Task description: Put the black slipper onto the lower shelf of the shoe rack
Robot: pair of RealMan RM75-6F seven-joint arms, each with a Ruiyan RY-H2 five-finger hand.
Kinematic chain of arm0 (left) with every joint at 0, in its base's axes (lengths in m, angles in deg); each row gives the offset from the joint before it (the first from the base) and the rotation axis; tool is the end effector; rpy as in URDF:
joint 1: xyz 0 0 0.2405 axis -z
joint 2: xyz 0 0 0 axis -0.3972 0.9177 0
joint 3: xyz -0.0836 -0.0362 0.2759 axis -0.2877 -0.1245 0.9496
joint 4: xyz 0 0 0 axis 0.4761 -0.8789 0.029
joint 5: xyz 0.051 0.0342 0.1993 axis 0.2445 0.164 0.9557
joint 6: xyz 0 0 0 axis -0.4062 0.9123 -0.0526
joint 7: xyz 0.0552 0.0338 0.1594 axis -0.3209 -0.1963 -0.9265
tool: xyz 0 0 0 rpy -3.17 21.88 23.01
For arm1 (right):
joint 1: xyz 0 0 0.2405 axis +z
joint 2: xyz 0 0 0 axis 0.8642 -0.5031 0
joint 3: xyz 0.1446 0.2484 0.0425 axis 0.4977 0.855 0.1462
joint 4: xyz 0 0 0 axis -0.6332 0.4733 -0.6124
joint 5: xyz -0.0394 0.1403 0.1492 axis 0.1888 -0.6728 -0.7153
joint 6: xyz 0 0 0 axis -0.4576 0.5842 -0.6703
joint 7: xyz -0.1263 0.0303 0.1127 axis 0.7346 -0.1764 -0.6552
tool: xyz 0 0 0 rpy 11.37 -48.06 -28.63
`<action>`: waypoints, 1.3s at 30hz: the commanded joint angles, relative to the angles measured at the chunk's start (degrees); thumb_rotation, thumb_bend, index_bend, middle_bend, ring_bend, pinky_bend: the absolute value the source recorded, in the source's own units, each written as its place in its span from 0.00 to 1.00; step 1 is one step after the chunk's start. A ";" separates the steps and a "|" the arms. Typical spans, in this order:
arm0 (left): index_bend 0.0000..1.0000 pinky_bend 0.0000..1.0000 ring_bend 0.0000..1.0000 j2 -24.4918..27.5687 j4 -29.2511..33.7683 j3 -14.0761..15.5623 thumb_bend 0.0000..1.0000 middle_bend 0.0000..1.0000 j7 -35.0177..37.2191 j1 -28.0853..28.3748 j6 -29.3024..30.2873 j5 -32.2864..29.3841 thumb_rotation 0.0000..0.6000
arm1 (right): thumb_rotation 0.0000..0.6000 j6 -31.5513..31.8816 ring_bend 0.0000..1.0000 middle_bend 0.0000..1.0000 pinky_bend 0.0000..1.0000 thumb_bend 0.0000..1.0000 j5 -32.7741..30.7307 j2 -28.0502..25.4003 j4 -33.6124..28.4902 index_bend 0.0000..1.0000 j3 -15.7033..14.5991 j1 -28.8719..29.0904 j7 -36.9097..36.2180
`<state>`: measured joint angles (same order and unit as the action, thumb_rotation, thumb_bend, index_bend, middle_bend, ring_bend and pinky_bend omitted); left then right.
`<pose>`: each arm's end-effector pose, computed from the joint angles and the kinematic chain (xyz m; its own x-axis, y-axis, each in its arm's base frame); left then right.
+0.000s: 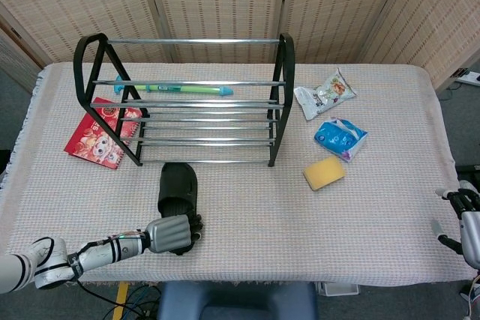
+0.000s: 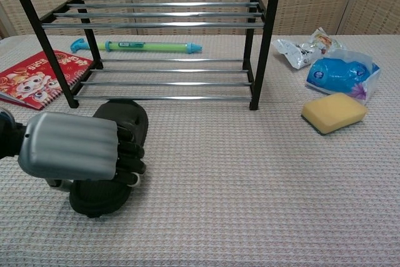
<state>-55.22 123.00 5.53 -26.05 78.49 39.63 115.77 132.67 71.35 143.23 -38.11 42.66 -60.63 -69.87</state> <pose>-0.1596 0.3130 -0.0189 0.8931 -0.3337 0.3016 -0.1945 -0.8911 -0.4100 -0.3614 -0.1814 0.2095 0.4806 0.0515 0.8754 -0.8731 0.1216 0.4722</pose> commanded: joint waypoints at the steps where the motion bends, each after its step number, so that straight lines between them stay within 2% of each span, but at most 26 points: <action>1: 0.50 0.40 0.28 -0.70 -1.39 1.03 0.17 0.34 3.52 1.19 1.29 2.06 1.00 | 1.00 0.05 0.24 0.36 0.34 0.31 -0.04 -0.04 -0.02 0.26 0.04 -0.04 0.02; 6: 0.57 0.52 0.36 -1.23 -2.81 1.66 0.17 0.42 6.34 1.86 3.08 3.79 1.00 | 1.00 0.17 0.24 0.36 0.34 0.31 -0.11 -0.13 -0.06 0.26 0.17 -0.09 0.03; 12: 0.61 0.55 0.43 -0.98 -4.20 2.22 0.17 0.52 8.28 1.37 6.57 5.21 1.00 | 1.00 -0.07 0.24 0.36 0.34 0.31 -0.28 -0.12 -0.19 0.26 0.30 0.04 0.13; 26: 0.65 0.59 0.45 2.90 -1.27 4.96 0.17 0.55 6.81 -2.44 11.55 7.19 1.00 | 1.00 -0.89 0.24 0.36 0.34 0.31 0.20 -0.12 -1.34 0.26 0.58 1.05 1.71; 33: 0.65 0.63 0.45 5.33 1.84 4.67 0.17 0.56 3.80 -4.02 13.58 8.27 1.00 | 1.00 -0.73 0.24 0.36 0.34 0.31 0.61 -0.18 -1.92 0.26 0.55 1.20 2.25; 39: 0.71 0.69 0.51 7.24 4.88 2.62 0.17 0.63 0.38 -4.59 13.99 8.16 1.00 | 1.00 -0.29 0.24 0.37 0.34 0.31 0.86 -0.30 -2.33 0.26 0.51 1.08 2.58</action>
<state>-48.39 127.38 8.62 -25.21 74.10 53.46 123.98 132.38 72.20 142.93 -40.43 43.17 -59.55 -67.30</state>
